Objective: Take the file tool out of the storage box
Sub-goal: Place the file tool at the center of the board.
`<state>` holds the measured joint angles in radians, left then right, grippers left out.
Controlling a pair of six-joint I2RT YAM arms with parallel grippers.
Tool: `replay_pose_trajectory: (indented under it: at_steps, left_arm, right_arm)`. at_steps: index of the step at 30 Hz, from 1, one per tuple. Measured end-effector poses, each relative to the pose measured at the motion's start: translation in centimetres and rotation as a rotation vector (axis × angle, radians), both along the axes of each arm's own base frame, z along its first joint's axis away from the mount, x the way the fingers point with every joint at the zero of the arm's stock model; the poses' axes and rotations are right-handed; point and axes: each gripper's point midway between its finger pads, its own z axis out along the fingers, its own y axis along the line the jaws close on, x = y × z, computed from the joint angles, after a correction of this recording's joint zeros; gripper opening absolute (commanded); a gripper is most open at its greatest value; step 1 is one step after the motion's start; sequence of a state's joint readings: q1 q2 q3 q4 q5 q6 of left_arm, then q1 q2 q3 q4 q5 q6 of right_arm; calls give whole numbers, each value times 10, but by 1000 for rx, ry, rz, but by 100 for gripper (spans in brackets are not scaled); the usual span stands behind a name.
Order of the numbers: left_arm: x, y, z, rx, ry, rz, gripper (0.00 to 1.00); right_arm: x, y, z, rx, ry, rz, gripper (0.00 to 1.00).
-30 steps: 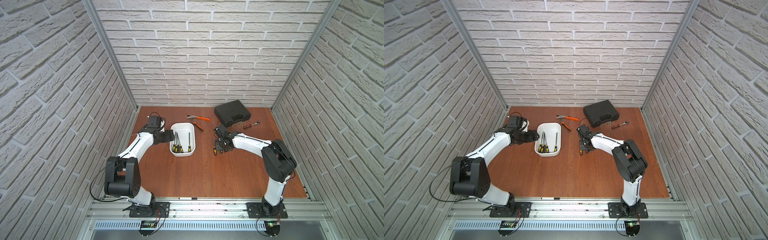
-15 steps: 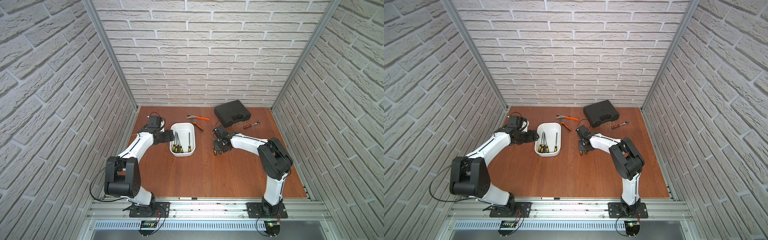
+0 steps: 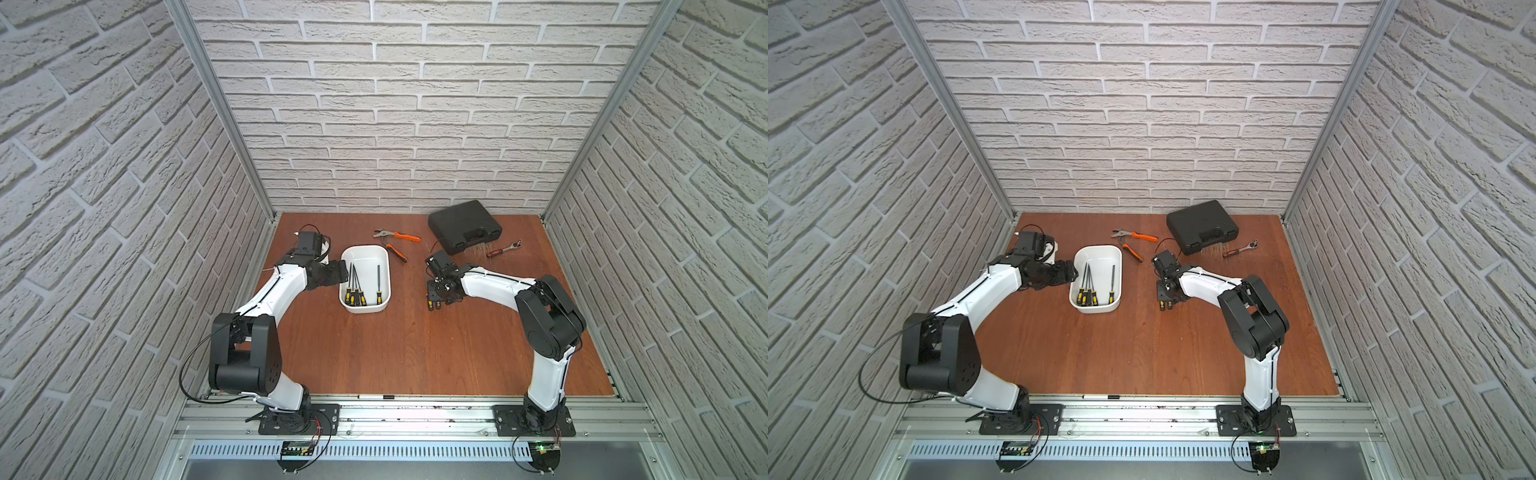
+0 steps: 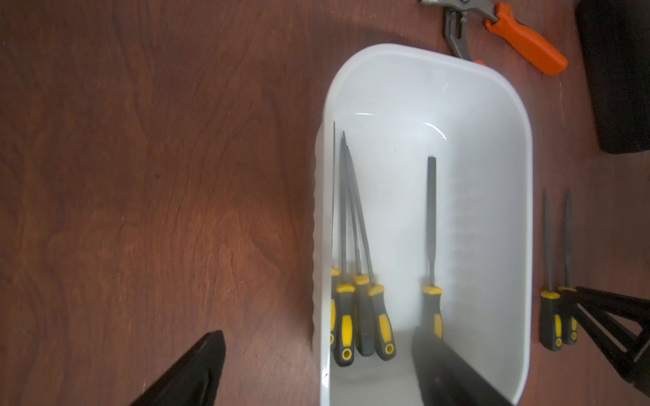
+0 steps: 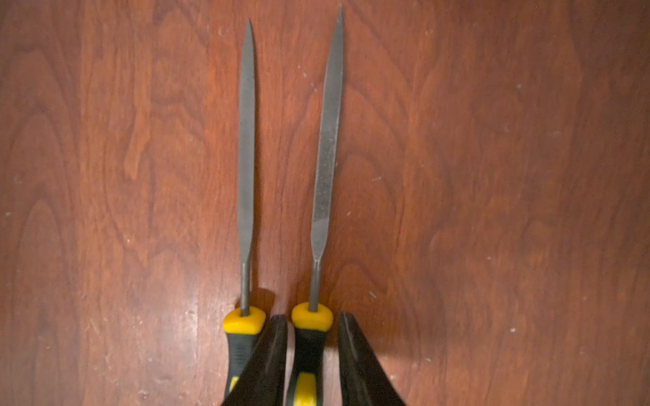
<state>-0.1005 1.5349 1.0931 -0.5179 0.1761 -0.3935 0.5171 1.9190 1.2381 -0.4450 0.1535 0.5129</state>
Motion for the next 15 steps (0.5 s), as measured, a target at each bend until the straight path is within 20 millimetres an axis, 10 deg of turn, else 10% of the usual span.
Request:
replay_pose_trajectory:
  at_steps: [8, 15]
  left_arm:
    - [0, 0, 0, -1, 0, 1, 89]
    - [3, 4, 1, -12, -8, 15, 89]
  right_arm:
    - [1, -1, 10, -9, -22, 0, 38]
    - [36, 61, 107, 45, -228, 124, 39]
